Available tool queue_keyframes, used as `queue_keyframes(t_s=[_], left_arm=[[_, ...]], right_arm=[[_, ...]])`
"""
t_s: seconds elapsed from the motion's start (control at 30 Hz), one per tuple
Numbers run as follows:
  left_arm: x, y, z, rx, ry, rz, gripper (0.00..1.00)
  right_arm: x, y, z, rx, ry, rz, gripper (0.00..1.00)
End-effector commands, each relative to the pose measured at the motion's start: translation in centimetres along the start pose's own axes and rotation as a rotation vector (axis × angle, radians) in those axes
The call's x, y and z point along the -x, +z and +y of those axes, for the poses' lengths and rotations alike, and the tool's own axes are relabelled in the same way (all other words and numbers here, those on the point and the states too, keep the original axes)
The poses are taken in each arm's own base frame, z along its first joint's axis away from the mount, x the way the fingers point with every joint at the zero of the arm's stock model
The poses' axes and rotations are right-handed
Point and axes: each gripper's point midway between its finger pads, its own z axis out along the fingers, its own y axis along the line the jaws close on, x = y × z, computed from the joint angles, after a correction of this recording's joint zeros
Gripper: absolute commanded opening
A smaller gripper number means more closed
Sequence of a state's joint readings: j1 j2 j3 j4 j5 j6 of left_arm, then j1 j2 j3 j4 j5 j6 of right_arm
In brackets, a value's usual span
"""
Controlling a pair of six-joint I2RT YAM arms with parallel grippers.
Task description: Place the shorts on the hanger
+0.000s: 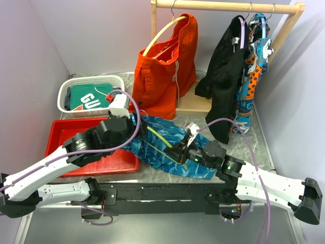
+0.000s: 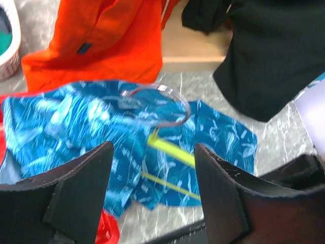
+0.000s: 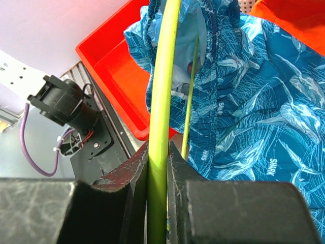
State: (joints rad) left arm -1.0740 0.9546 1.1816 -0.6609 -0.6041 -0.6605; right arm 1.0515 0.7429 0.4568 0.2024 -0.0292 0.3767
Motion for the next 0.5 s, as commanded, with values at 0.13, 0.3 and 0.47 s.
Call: queue_keyframes(t_s=[0.13, 0.3, 0.47], left_arm=[[0.9, 3.7, -1.3, 0.041, 0.064, -0.11, 0.66], [0.9, 4.7, -1.9, 0.019, 0.083, -0.151, 0.62], [0.1, 5.9, -2.1, 0.034, 0.111, -0.14, 0.52]], right_arm=[[4.9, 0.0, 2.2, 0.073, -0.018, -0.168, 0.0], [4.9, 0.1, 2.3, 0.074, -0.02, -0.164, 0.0], [5.1, 0.2, 2.2, 0.068, -0.025, -0.162, 0.0]])
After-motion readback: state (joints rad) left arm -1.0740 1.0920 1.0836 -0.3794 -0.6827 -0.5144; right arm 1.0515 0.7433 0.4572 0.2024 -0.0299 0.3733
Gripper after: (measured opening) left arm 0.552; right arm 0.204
